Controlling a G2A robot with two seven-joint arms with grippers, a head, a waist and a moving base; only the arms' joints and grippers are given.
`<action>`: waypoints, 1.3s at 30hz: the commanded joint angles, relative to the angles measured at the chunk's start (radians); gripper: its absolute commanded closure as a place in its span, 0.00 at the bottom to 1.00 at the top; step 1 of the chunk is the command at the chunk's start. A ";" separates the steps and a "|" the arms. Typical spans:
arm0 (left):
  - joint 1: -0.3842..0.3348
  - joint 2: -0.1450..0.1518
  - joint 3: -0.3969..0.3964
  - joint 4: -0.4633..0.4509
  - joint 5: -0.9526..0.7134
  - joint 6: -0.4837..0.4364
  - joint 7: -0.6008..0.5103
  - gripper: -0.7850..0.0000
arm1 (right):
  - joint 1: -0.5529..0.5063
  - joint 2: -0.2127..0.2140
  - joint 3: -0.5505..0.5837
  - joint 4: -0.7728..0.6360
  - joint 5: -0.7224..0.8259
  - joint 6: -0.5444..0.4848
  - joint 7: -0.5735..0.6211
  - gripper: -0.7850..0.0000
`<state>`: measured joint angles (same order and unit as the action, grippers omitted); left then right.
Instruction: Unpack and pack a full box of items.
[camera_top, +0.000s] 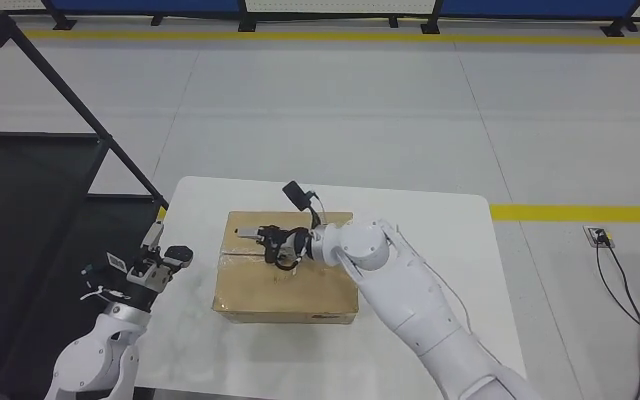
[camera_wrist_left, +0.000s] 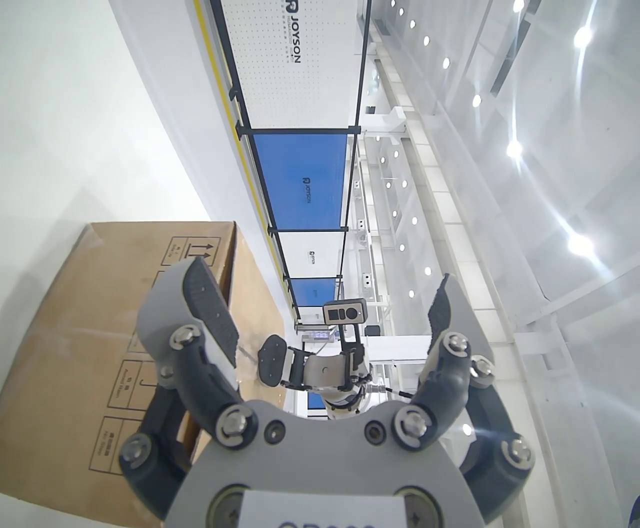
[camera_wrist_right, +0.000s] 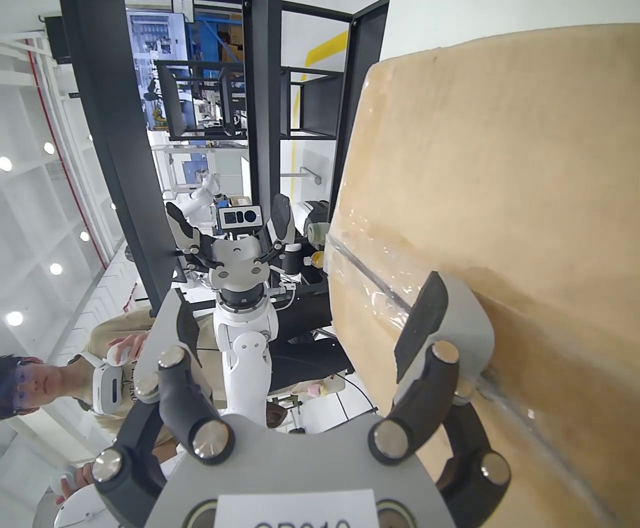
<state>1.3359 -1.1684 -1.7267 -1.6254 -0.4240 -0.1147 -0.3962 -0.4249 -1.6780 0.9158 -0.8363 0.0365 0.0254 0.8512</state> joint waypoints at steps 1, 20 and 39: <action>0.001 0.000 -0.002 0.004 -0.004 -0.002 -0.003 0.00 | 0.011 -0.016 -0.025 0.029 0.020 -0.008 -0.015 0.00; 0.000 0.003 -0.005 0.024 -0.016 0.001 -0.027 0.00 | 0.091 -0.101 -0.110 0.188 0.083 -0.110 -0.081 0.00; -0.016 0.004 0.018 0.016 0.004 0.010 -0.034 0.00 | -0.086 0.038 0.086 -0.182 -0.170 0.156 -0.023 0.00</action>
<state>1.3205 -1.1644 -1.7106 -1.6078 -0.4212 -0.1053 -0.4297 -0.4939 -1.6480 0.9877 -0.9856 -0.1180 0.1558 0.8237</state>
